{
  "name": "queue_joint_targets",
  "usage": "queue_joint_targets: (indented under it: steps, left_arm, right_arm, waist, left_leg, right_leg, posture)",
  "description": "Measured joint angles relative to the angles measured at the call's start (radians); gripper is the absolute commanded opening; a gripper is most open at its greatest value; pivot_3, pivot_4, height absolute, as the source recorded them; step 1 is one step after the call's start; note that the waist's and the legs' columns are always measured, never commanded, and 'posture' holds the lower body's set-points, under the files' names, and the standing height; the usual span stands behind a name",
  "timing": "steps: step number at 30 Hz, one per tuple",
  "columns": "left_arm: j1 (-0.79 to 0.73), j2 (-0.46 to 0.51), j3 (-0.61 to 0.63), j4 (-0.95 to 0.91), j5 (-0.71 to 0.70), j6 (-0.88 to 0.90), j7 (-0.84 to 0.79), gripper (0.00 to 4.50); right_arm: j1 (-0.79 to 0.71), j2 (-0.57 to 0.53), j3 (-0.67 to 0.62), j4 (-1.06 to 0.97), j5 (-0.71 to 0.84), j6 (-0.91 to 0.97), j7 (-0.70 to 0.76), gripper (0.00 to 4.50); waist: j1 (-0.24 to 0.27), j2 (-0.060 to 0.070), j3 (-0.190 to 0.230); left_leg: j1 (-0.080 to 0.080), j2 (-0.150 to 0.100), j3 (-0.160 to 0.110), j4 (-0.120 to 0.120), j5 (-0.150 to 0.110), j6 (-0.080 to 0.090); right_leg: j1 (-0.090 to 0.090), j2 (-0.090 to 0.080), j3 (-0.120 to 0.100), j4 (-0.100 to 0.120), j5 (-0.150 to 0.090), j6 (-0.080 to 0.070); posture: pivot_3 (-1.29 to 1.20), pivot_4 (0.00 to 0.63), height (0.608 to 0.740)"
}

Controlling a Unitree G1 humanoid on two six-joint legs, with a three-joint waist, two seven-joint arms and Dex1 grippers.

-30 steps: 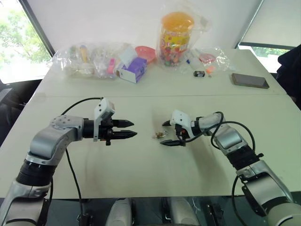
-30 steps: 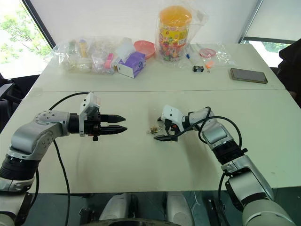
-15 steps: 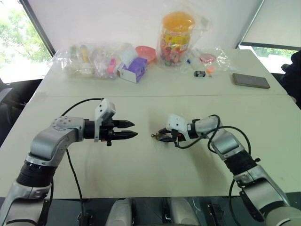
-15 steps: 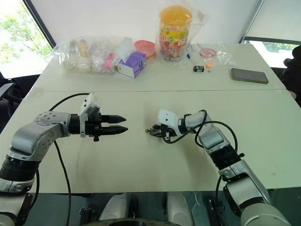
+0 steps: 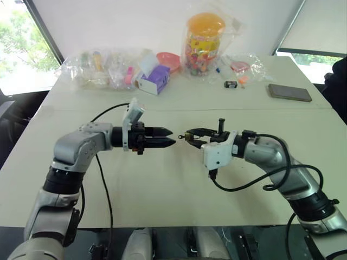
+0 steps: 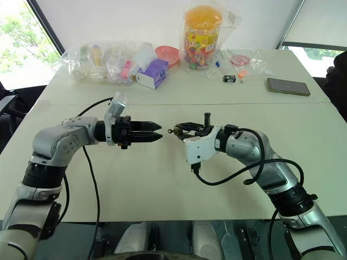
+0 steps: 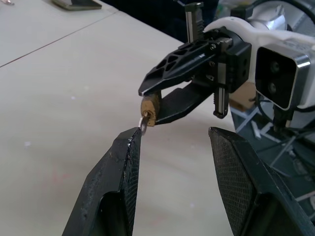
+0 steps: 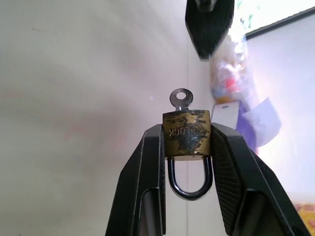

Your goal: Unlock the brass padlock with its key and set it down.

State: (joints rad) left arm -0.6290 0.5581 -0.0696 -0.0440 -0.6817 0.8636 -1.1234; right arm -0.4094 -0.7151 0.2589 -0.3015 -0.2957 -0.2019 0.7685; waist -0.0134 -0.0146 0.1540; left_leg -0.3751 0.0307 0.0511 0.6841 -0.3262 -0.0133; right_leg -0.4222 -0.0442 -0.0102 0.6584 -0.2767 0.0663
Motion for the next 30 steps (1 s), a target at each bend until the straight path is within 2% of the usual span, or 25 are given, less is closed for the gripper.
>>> queue_joint_targets:
  steps: [5,21,24,26,27,30]
  left_arm:
    - [-0.04,-0.018,0.0,0.027,-0.007,0.018,-0.019,2.22]
    - [-0.038,-0.018,-0.028,0.033,0.022,-0.025,-0.052,2.22]
    - [-0.035,-0.02,-0.033,0.034,0.025,-0.028,-0.052,1.36]
    - [-0.035,-0.023,-0.033,0.042,0.024,-0.028,-0.05,0.38]
    - [-0.035,-0.027,-0.032,0.047,0.024,-0.027,-0.047,0.08]
    - [-0.035,-0.029,-0.032,0.051,0.024,-0.027,-0.045,0.08]
  right_arm:
    - [0.001,0.0,-0.01,-0.052,-0.004,0.0,-0.004,0.69]
    - [-0.015,0.005,-0.016,-0.098,0.015,0.031,0.016,0.69]
    - [-0.024,0.009,-0.016,-0.109,0.024,0.043,0.021,0.69]
    - [-0.024,0.009,-0.016,-0.115,0.027,0.047,0.025,0.69]
    - [-0.023,0.009,-0.016,-0.117,0.028,0.05,0.027,0.69]
    - [-0.022,0.009,-0.016,-0.12,0.033,0.061,0.031,0.69]
  waist:
    - [0.001,0.0,0.0]
    - [0.001,0.0,0.0]
    - [0.002,0.0,0.0]
    - [0.002,0.0,0.0]
    - [0.002,0.0,0.0]
    - [0.002,0.0,0.0]
  left_leg:
    - [0.0,0.0,0.0,0.0,0.0,0.0]
    - [0.0,0.0,0.0,0.0,0.0,0.0]
    - [0.0,0.0,0.0,0.0,0.0,0.0]
    - [0.0,0.0,0.0,0.0,0.0,0.0]
    - [0.0,0.0,0.0,0.0,0.0,0.0]
    - [0.0,-0.001,0.0,0.0,0.0,0.0]
  right_leg:
    - [0.0,0.0,0.0,0.0,0.0,0.0]
    - [0.0,0.0,0.0,0.0,0.0,0.0]
    - [0.0,0.0,0.0,0.0,0.0,0.0]
    - [0.0,0.0,0.0,0.0,0.0,0.0]
    - [0.0,0.0,0.0,0.0,0.0,0.0]
    - [0.0,0.0,0.0,0.0,0.0,0.0]
  posture:
    - [0.0,0.15,0.74]
    - [0.0,0.15,0.74]
    - [0.0,0.15,0.74]
    - [0.0,0.15,0.74]
    - [0.0,0.15,0.74]
    - [0.0,0.15,0.74]
